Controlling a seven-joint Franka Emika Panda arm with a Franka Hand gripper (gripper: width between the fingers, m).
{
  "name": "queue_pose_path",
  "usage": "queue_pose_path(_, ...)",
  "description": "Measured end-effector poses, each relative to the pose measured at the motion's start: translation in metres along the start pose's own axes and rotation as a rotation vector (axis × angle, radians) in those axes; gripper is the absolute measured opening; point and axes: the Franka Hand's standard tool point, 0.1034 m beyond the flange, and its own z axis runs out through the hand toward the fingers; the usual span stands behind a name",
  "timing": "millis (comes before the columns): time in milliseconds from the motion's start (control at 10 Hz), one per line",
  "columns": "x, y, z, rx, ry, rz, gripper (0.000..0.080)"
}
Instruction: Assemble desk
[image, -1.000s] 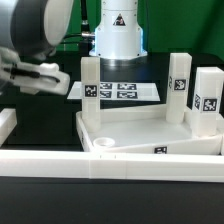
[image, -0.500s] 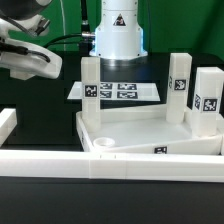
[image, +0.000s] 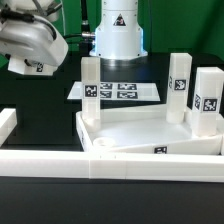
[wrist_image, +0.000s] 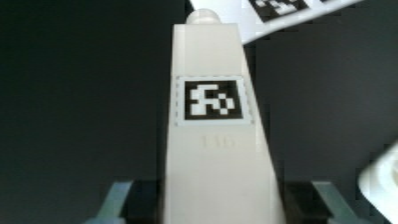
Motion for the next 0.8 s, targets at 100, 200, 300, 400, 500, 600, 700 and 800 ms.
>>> queue_pose_path(100, 0.010, -0.004, -0.005, 0.005, 0.108, -0.015, 0.0290)
queue_pose_path(200, 0.010, -0.007, -0.007, 0.017, 0.180, -0.021, 0.0290)
queue_pose_path(300, 0.007, -0.008, -0.006, 0.024, 0.210, -0.023, 0.0290)
queue_pose_path(400, 0.015, -0.012, -0.013, 0.027, 0.302, -0.030, 0.0290)
queue_pose_path(500, 0.013, -0.028, -0.026, 0.030, 0.413, -0.061, 0.0290)
queue_pose_path(600, 0.006, -0.042, -0.037, 0.046, 0.484, -0.079, 0.0290)
queue_pose_path(700, 0.003, -0.053, -0.050, 0.054, 0.539, -0.080, 0.0290)
queue_pose_path(800, 0.006, -0.064, -0.059, 0.058, 0.619, -0.071, 0.0290)
